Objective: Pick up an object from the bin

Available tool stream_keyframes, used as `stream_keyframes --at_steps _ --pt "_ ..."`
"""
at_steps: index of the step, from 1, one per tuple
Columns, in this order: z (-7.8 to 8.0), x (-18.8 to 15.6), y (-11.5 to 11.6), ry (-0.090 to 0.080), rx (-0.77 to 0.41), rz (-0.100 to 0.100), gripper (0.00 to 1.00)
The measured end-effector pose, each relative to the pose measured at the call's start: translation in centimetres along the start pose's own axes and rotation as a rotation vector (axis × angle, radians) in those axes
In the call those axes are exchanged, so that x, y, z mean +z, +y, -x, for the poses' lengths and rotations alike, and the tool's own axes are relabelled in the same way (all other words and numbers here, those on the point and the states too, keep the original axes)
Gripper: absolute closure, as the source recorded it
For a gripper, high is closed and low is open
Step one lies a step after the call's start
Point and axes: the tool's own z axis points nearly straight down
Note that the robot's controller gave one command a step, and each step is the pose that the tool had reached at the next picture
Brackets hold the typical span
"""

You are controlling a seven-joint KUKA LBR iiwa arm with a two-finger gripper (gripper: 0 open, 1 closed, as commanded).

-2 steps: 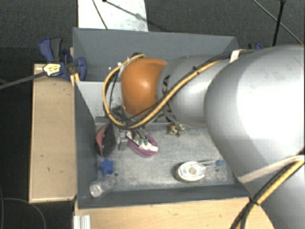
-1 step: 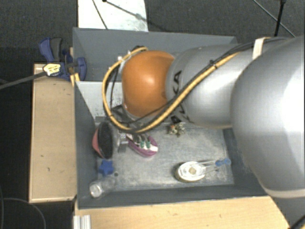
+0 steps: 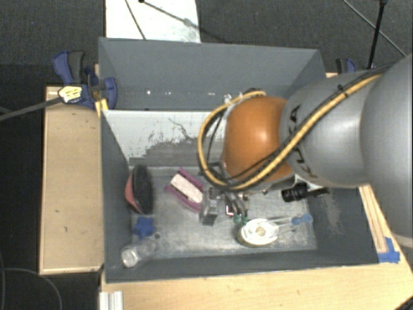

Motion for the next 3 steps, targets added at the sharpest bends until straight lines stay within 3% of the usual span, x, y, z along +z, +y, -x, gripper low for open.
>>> stream_keyframes --at_steps 1,2,3 --pt "0.0 0.0 0.3 -0.002 -0.002 0.003 0.00" --pt "2.8 8.1 7.9 -0.005 0.163 0.005 0.00" --pt "-2.1 7.3 10.9 -0.003 0.181 0.000 0.00"
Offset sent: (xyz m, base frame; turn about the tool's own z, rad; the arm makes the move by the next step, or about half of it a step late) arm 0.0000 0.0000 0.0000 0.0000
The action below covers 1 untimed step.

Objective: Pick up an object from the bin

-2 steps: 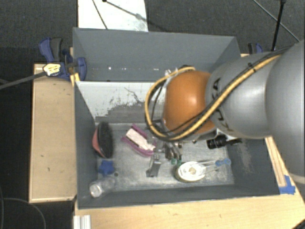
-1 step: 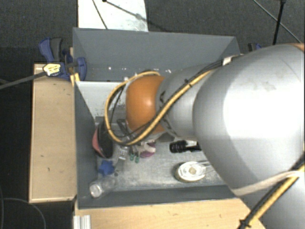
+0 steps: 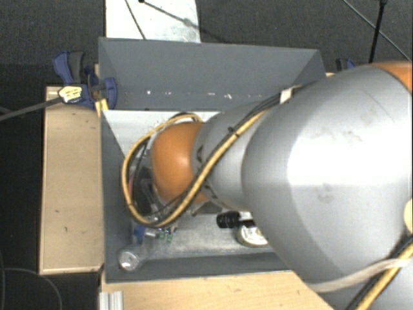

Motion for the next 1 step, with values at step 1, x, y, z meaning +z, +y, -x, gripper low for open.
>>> stream_keyframes --at_steps 1 --pt "0.19 0.09 -0.16 0.001 0.008 0.000 1.00"
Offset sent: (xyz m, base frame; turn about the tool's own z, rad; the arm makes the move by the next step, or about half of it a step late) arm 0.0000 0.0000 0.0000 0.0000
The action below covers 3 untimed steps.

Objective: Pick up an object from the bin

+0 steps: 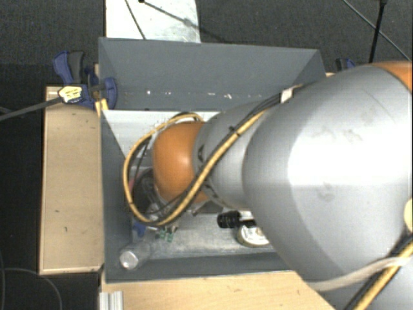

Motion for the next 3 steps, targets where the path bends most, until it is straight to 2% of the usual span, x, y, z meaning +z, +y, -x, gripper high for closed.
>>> stream_keyframes --at_steps 1,2,3 --pt "4.5 -8.5 0.9 -0.008 0.000 0.008 1.00" --pt "7.7 -9.1 1.2 -0.004 0.021 0.004 1.00" --pt "4.2 -6.0 -6.8 0.004 0.388 -0.003 1.00"
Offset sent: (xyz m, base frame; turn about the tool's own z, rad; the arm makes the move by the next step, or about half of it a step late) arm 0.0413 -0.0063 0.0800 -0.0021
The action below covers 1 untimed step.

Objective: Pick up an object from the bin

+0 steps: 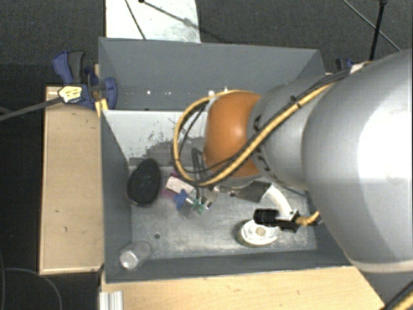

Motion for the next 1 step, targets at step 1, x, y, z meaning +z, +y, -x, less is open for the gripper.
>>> stream_keyframes --at_steps 1 --pt "0.28 3.38 -0.98 0.000 -0.199 0.002 1.00"
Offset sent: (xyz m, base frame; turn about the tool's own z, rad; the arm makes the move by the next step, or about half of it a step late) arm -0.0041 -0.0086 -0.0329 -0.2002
